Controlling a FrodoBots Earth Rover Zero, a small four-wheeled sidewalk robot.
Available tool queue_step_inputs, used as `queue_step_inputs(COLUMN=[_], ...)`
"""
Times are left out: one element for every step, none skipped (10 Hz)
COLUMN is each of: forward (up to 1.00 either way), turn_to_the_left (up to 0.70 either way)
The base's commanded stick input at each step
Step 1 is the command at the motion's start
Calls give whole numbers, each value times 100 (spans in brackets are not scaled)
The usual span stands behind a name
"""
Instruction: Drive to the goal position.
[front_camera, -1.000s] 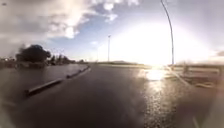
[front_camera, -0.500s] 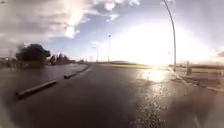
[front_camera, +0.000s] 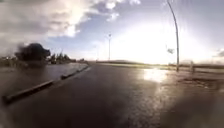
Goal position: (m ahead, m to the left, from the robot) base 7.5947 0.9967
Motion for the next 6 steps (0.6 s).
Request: queue_step_inputs(forward=[70,70,70,70,70,70], turn_to_the_left=[0,0,0,0,0,0])
